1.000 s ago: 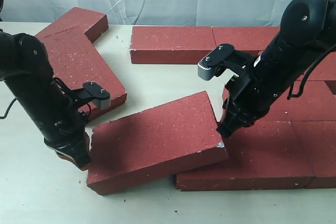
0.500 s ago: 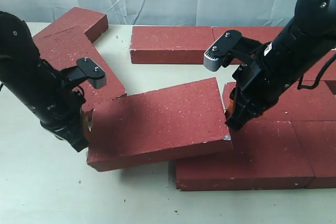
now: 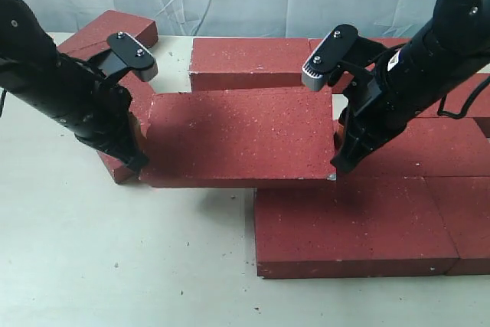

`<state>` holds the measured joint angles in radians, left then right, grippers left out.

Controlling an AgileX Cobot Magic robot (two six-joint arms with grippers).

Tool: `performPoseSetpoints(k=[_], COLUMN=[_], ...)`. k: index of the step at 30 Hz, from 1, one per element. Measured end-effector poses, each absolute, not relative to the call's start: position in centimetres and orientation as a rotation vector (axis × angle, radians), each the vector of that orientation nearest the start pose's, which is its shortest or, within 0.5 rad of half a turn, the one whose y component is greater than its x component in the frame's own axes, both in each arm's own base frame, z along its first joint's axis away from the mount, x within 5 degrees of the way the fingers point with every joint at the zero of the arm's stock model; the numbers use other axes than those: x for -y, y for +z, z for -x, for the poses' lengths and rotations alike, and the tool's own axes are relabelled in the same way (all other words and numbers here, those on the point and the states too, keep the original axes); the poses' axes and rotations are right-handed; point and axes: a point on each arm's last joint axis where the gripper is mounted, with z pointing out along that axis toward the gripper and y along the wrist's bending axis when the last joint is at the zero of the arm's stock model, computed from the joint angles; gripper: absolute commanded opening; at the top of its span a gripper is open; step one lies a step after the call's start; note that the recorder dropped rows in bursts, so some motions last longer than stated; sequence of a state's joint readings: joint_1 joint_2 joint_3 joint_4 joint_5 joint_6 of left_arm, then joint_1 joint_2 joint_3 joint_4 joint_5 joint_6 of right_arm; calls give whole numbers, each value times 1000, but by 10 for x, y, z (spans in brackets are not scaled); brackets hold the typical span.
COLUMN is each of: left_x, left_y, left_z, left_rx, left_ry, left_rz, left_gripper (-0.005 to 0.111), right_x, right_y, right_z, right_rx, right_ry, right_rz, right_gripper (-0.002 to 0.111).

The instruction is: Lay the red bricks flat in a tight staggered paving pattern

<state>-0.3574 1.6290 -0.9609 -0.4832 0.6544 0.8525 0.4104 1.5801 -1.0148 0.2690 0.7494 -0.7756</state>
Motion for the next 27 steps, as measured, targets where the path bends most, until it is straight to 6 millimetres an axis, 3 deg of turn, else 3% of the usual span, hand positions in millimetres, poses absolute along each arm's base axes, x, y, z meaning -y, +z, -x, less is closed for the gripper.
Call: performPoseSetpoints(k=[19,27], left_x=[148,156], left_y=[196,194], left_z=[-347,-369], left_rx=[-2354,-2322], left_ry=[-276,-281], left_rz=[-1035,-970], left_gripper=[0,0], right_x=[-138,-119], right_y=[220,218], right_z=[-311,-334], right_rx=[-2336,-2293], right_ry=[25,-8], right_rz=[1251,1074], right_gripper=[-1,-1])
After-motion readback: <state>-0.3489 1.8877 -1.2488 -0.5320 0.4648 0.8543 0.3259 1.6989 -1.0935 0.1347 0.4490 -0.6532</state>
